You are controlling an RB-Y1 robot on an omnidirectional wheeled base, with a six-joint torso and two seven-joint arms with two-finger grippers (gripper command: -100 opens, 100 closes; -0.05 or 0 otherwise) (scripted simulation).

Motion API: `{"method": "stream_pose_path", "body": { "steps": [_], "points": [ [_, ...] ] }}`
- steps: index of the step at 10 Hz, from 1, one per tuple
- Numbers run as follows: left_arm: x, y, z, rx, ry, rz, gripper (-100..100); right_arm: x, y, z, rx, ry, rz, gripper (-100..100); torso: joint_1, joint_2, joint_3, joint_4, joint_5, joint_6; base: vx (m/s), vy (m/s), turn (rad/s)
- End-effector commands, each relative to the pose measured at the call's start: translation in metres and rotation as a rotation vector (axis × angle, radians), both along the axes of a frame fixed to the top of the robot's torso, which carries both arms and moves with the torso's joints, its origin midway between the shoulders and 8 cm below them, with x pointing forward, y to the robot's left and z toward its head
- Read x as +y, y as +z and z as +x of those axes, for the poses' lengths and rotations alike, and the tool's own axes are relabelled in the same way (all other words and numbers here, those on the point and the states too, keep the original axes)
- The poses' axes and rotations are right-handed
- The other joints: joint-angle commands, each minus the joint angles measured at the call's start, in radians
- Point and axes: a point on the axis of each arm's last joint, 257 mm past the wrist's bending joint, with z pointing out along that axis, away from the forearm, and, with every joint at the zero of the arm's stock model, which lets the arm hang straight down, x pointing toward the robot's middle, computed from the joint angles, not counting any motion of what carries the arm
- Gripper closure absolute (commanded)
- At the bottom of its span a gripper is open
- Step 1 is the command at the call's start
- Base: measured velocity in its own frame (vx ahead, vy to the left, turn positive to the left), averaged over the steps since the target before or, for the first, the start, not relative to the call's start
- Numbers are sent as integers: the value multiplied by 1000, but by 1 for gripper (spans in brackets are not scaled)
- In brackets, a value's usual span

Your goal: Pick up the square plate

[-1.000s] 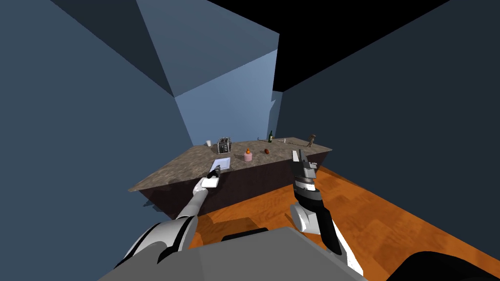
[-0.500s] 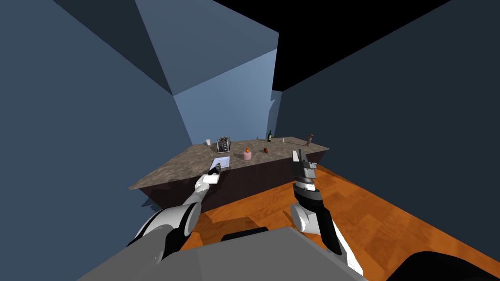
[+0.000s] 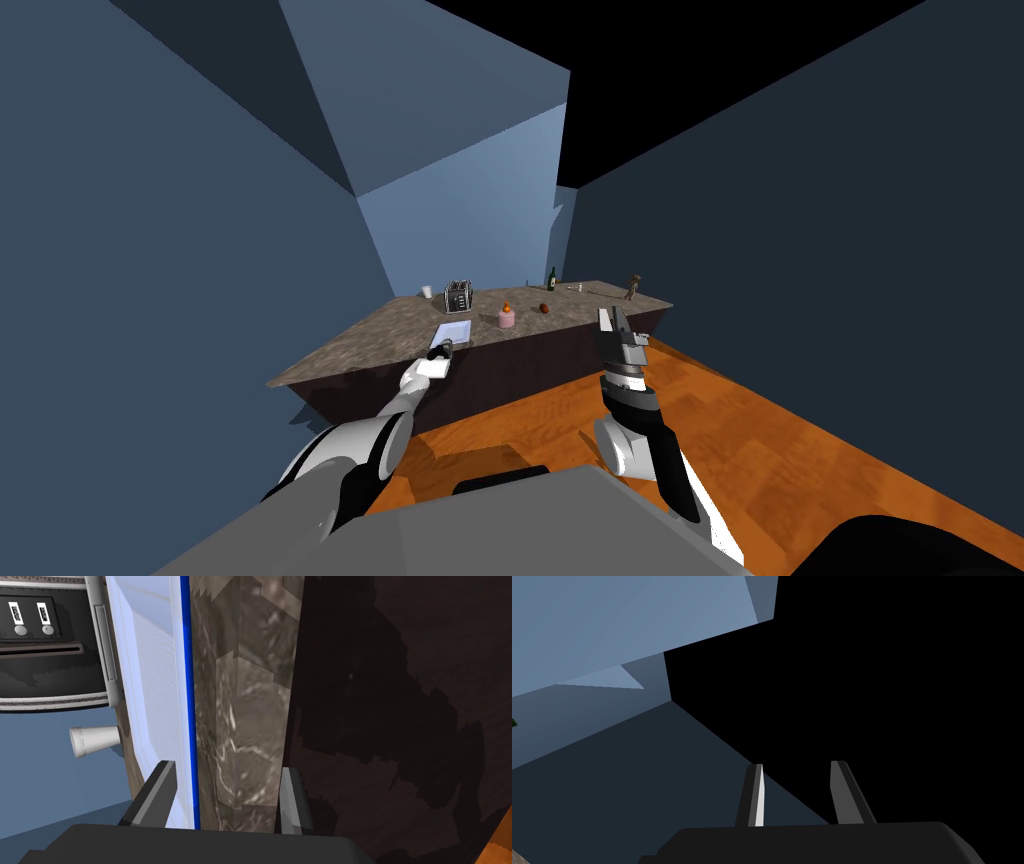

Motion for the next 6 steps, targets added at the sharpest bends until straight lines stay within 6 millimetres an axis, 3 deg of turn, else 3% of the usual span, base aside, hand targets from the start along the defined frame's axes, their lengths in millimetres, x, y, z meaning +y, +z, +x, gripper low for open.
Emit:
{"method": "stream_pose_path", "body": {
  "steps": [1,4,5,6],
  "points": [
    [0,0,0,0,0,0,100,0,0,0,0,0,0,0,0,0,0,0,0,0,0,0,0],
    [0,-1,-1,2,0,-1,100,0,0,0,0,0,0,0,1,-2,-1,0,0,0,0,0,0],
    [0,-1,0,2,0,-1,0,0,0,0,0,0,0,0,1,-2,-1,0,0,0,0,0,0],
    [-8,-22,-16,52,-16,14,100,0,0,0,0,0,0,0,1,-3,-2,-1,0,0,80,11,61]
  ]
}}
